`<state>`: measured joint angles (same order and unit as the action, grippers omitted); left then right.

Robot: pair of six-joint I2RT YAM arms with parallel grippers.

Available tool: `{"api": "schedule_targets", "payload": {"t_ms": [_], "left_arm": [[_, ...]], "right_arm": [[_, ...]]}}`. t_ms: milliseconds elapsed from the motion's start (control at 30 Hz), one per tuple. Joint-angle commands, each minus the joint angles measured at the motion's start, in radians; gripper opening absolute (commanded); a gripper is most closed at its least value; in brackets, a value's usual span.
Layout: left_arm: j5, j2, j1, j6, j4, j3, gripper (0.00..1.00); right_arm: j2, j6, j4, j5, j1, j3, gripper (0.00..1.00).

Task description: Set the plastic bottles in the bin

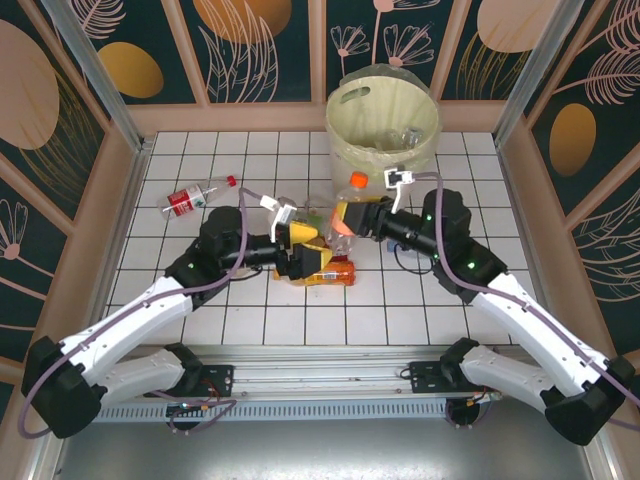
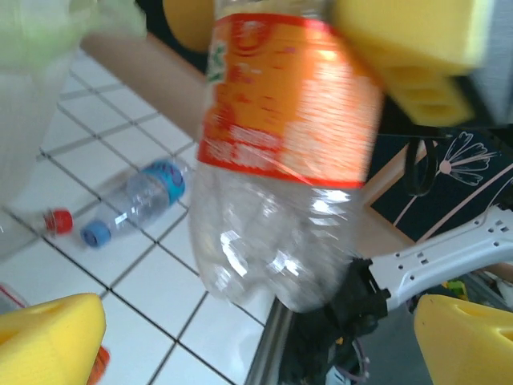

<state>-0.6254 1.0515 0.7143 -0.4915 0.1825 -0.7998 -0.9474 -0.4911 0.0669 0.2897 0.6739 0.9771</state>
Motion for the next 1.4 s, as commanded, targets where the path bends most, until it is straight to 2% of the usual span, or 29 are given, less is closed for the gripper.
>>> {"api": "schedule_targets", "payload": {"t_ms": [0,167,333,567,733,967,1367], "left_arm": [[0.038,-0.03,0.007,0.086,0.009,-0.061,0.99],[0.099,-0.054,0.006,0.09,0.059,-0.064,0.99],[0.203,-0.099,0.006,0.121,0.102,-0.041,0.99],[0.248,-0.116,0.006,0.151,0.11,-0.049,0.98],[0.244,-0.111,0.005,0.126,0.138,-0.03,0.99],[0.271,-0.142,0.006,0.14,0.116,-0.011,0.99],[0.293,-0.168,0.005,0.111,0.059,-0.017,0.99]], "right_arm": [[0.017,0.135,0.085,-0.171,-0.019,0.082,0.52],[-0.026,0.257,0.109,-0.299,-0.052,0.178,0.54],[-0.098,0.335,0.082,-0.345,-0.105,0.268,0.54],[-0.258,0.428,0.069,-0.422,-0.181,0.417,0.54],[-0.389,0.468,0.059,-0.422,-0.225,0.531,0.54],[-0.577,0.484,0.161,-0.435,-0.281,0.717,0.56],[-0.726,0.471,0.282,-0.413,-0.348,0.782,0.6]]}}
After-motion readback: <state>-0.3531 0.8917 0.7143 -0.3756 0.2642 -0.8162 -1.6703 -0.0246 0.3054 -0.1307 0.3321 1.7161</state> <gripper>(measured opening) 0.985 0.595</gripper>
